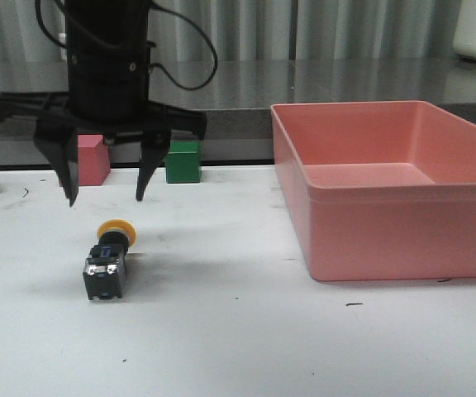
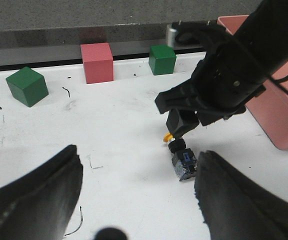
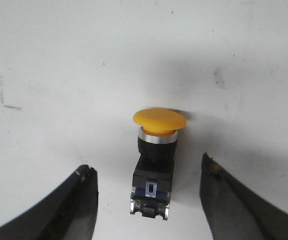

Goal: Place and stand button with both arms
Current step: 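Raise the right gripper away from the button lying on its side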

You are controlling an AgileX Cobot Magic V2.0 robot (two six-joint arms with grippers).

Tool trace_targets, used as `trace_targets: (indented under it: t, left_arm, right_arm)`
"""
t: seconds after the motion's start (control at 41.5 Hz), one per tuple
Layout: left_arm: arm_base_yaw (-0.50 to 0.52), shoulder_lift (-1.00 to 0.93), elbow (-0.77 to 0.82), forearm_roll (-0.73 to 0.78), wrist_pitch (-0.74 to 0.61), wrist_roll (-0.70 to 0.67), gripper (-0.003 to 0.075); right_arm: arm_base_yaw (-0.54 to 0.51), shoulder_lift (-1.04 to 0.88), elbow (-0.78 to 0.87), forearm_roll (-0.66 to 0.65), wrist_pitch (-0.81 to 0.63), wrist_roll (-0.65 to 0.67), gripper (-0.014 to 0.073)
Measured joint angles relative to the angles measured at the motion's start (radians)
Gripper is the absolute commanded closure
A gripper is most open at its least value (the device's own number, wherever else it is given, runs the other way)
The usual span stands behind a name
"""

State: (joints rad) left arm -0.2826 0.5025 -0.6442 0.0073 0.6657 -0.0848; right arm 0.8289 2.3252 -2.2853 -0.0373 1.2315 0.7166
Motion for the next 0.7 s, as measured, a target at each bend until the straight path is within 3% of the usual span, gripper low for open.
trace_targets:
  t: [0.337,0.699]
  left_arm:
    - [0.000,0.000,0.000,0.000,0.000,0.000,0.0248]
    - [0.000,0.000,0.000,0.000,0.000,0.000,0.0248]
  right_arm:
    - [0.000,-0.231,0.066,-0.009,0.011,-0.308,0.0125]
    - [-0.004,-0.704,0.599,-0.058,-0.020,-0.486,0.0125]
